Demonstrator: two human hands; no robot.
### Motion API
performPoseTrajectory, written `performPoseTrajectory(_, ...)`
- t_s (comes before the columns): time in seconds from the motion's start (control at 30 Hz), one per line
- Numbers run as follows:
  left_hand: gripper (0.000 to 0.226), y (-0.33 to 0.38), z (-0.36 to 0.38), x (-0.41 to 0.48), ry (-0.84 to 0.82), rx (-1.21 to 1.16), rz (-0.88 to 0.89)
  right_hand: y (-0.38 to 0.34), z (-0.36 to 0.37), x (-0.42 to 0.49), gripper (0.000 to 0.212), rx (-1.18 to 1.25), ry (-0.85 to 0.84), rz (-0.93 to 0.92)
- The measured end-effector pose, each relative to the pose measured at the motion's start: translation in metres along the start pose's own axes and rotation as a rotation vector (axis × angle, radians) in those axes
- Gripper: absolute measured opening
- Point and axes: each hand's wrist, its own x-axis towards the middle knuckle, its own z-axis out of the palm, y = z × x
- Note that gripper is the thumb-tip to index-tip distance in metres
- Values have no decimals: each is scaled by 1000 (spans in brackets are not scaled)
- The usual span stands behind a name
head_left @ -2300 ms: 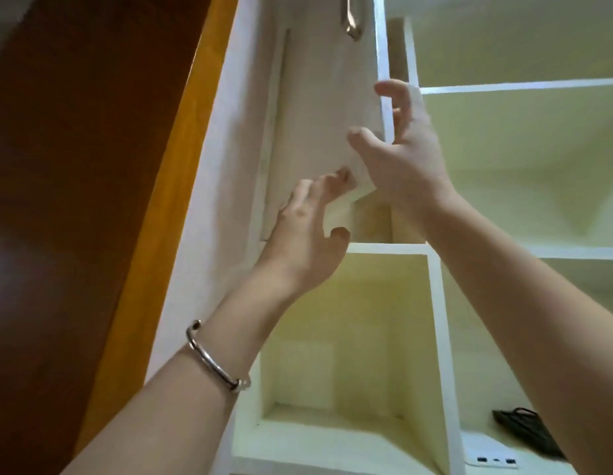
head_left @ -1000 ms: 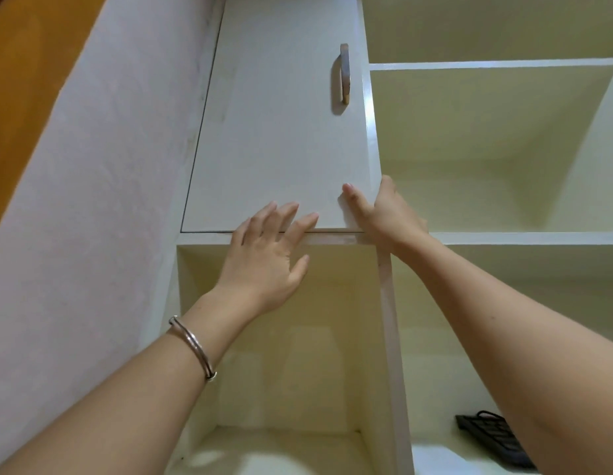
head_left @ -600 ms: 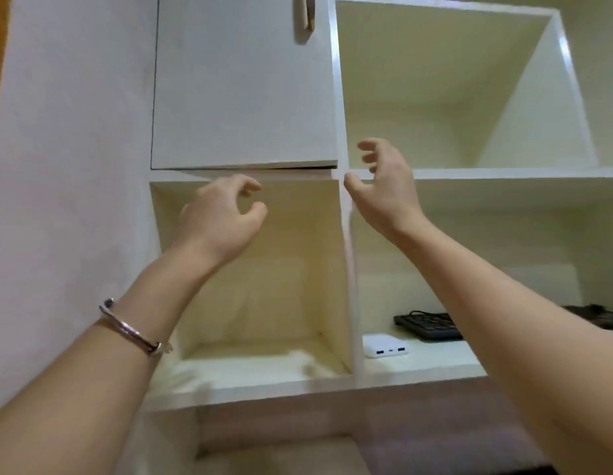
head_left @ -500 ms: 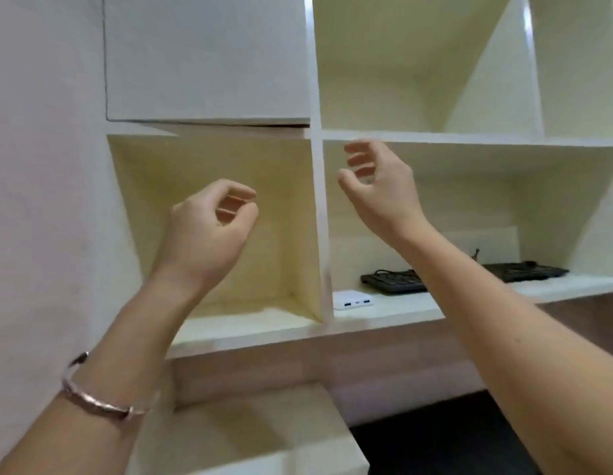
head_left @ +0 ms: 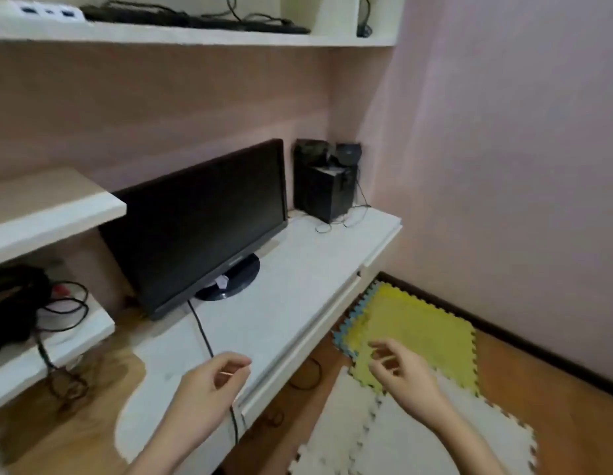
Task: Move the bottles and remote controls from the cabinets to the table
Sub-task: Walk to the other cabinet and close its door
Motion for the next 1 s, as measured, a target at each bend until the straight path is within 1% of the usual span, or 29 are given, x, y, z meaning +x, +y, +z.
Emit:
performPoseTrajectory(0.03, 26, -18, 21, -1, -55, -14, -47, 30, 2, -19, 22, 10, 2, 101)
performPoseTrajectory(0.13, 20, -62, 78, -7, -225, 3, -180, 103, 6, -72, 23, 30, 38, 359)
performPoseTrajectory(0.2, 20, -83, 106, -11, -336, 48, -260, 141, 6, -102, 30, 31, 31, 486)
performPoseTrajectory(0.27, 15, -97, 128, -10, -404, 97, -336, 171, 5, -125, 34, 60, 39, 598)
performPoseTrajectory(0.37, 10, -113, 159, -3, -493, 193, -432, 211, -1, -151, 34, 111, 55, 774)
performPoseTrajectory(0.43, 9, -112, 184, 2, -511, 211, -499, 239, -9, -166, 36, 147, 61, 876)
performPoseTrajectory(0.57, 13, -94, 241, 17, -556, 161, -707, 289, -31, -184, 37, 199, 17, 1061)
performPoseTrajectory(0.67, 13, -76, 278, 32, -486, 155, -799, 314, -49, -182, 40, 308, -3, 1203)
performPoseTrajectory(0.77, 23, -58, 302, 49, -488, 188, -783, 324, -71, -165, 43, 400, -82, 1283)
performPoseTrajectory(0.83, 16, -44, 315, 64, -508, 201, -713, 329, -89, -145, 43, 419, -116, 1266)
performPoseTrajectory(0.9, 17, -32, 326, 82, -526, 194, -663, 337, -110, -118, 42, 408, -74, 1214)
performPoseTrajectory(1.0, 18, -15, 341, 111, -545, 198, -646, 347, -143, -72, 41, 417, 11, 1156)
